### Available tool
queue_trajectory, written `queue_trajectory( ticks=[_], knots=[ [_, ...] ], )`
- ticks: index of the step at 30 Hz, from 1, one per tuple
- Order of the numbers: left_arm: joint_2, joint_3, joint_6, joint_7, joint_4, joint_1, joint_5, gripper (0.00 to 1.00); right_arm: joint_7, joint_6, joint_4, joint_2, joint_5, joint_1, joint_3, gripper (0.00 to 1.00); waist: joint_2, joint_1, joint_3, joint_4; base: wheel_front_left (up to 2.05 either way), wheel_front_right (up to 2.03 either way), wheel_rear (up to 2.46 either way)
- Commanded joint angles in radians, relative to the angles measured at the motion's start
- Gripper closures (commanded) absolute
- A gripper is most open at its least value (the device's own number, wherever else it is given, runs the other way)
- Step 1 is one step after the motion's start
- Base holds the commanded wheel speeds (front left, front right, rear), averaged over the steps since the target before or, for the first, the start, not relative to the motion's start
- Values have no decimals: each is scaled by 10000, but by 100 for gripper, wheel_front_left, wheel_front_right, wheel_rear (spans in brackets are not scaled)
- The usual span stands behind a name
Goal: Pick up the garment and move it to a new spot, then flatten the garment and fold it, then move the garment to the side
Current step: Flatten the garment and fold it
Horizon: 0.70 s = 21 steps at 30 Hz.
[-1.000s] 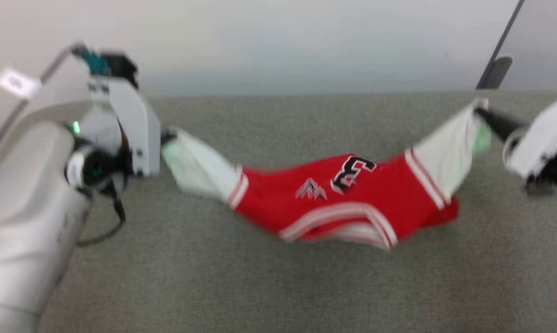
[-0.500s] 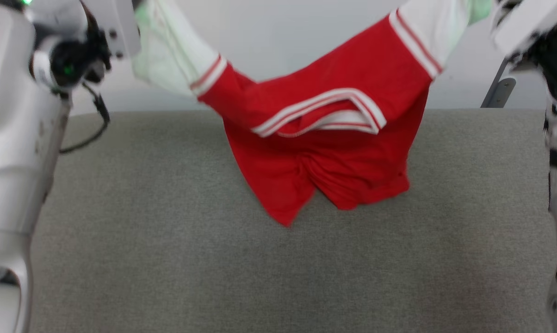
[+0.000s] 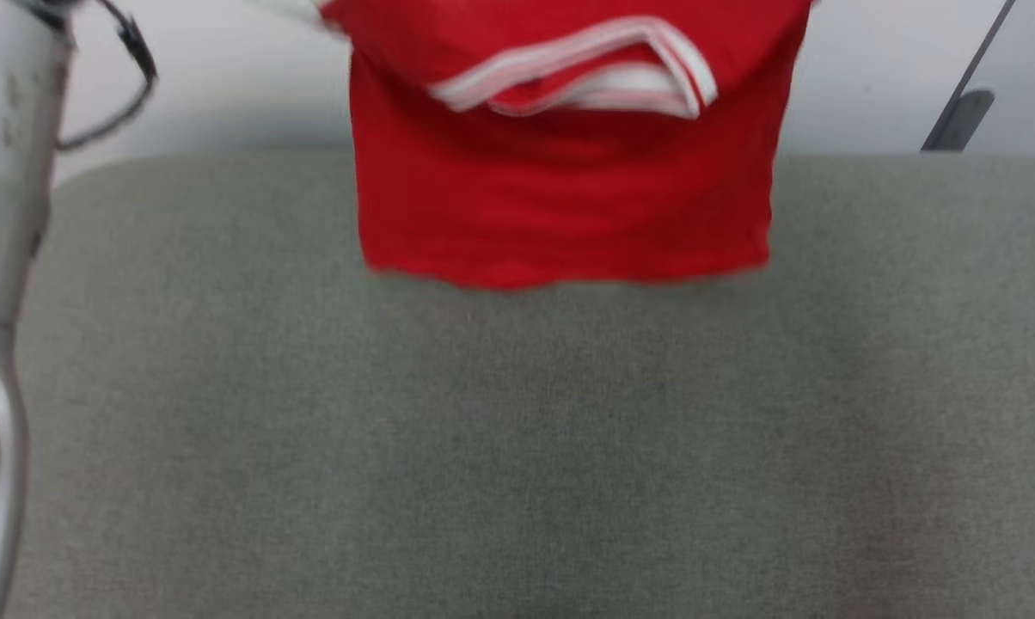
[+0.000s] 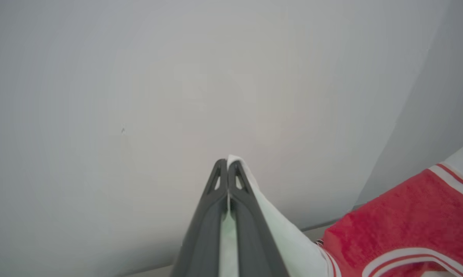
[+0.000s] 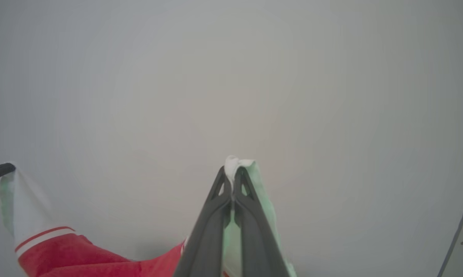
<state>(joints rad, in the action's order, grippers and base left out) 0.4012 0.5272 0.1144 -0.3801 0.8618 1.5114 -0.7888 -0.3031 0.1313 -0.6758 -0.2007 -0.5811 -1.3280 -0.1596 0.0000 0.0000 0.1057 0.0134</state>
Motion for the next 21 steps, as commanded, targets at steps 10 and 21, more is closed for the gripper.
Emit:
queue_trajectory(
  ticks=[10, 21],
  knots=[
    [-412, 125, -105, 1966, 883, 2404, 879, 100, 2767, -12, -1477, -300, 870, -2534, -1194, 100, 0, 0, 2729, -38, 0, 0, 0],
    [-756, 112, -141, 4964, 1757, 4181, 1443, 100, 5676, -12, -2521, -507, 3181, -4199, -1307, 100, 0, 0, 4857, 120, 0, 0, 0]
  ],
)
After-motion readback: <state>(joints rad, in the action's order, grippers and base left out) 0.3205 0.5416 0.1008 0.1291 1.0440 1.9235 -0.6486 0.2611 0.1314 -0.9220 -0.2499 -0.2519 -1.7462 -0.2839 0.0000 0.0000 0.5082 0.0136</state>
